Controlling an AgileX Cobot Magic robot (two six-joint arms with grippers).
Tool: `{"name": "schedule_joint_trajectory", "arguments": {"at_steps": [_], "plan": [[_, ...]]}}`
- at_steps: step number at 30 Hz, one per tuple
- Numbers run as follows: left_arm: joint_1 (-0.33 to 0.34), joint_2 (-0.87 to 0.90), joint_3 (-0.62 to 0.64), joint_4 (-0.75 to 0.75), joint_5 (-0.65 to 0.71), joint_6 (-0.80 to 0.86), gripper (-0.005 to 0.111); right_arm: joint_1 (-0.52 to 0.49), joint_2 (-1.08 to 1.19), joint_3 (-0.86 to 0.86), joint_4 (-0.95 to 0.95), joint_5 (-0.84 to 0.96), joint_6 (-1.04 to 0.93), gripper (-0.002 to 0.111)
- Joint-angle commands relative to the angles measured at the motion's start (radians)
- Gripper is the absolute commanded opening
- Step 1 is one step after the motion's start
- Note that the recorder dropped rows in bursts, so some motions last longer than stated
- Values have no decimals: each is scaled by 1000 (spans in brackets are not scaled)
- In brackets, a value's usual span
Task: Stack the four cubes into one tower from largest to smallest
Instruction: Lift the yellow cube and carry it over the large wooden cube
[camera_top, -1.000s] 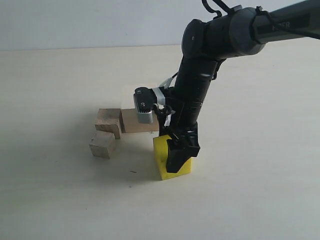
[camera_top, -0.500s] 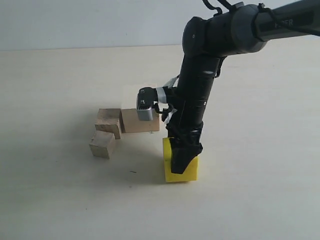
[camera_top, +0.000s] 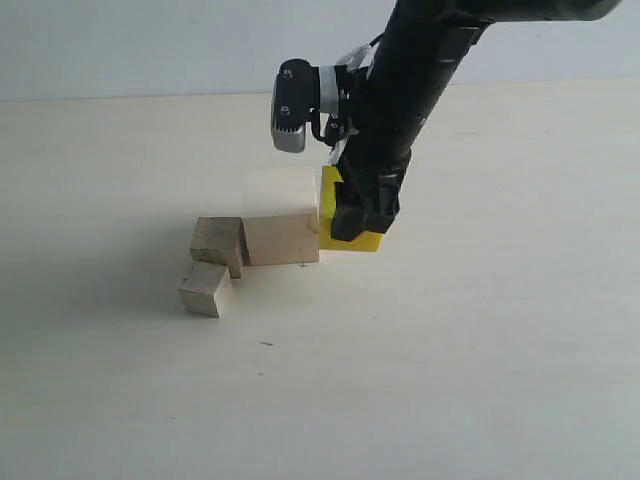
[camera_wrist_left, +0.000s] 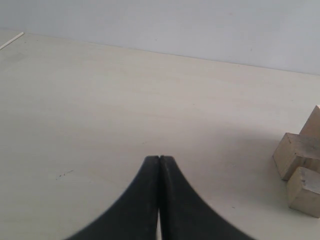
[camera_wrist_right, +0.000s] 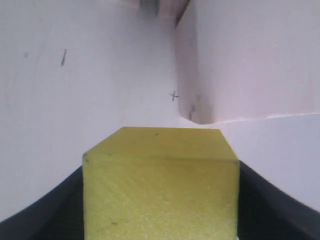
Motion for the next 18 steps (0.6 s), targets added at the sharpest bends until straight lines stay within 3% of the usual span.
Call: {"name": "schedule_joint_trajectory", "arguments": {"at_steps": [1,6,18], "plan": [[0,-6,3,4,-7,4,0,-6,-10,-113,-33,-2,41,0],[0,-6,3,4,-7,4,0,-6,-12,-207,-39,4,101,0],[0,-6,3,4,-7,4,0,-6,-10,-211,-32,-9,140,0]]}}
